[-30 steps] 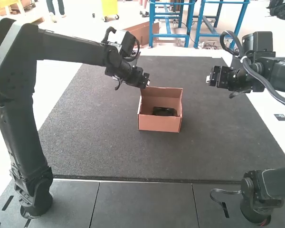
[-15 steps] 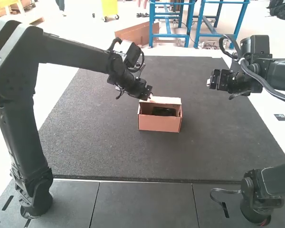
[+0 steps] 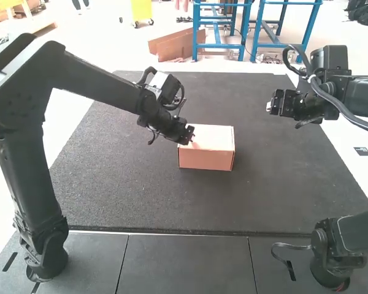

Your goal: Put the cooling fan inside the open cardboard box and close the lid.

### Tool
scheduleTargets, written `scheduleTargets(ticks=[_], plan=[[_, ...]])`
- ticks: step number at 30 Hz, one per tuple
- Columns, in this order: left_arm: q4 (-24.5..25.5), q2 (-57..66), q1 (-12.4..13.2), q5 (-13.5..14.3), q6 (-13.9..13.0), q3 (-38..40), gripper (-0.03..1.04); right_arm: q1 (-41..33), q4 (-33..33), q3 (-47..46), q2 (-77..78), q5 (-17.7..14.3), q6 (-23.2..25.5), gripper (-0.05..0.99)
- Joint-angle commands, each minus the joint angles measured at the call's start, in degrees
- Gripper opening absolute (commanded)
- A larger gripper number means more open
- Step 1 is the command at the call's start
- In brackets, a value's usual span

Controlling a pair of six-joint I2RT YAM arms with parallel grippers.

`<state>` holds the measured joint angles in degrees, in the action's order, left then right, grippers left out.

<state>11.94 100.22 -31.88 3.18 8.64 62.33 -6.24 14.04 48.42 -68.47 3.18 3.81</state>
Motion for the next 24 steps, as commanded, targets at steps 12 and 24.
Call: scheduleTargets(ticks=[12, 24], plan=[[2.29, -9.7, 1.82, 0.07, -0.91, 7.55, 0.97, 0.44, -0.07, 1.32, 0.7, -0.02, 0.67, 0.91], [-8.43, -24.02, 4.72, 4.11, -0.73, 1.04, 0.97, 0.7, -7.98, 1.06, 5.89, 0.6, -8.12, 0.91]])
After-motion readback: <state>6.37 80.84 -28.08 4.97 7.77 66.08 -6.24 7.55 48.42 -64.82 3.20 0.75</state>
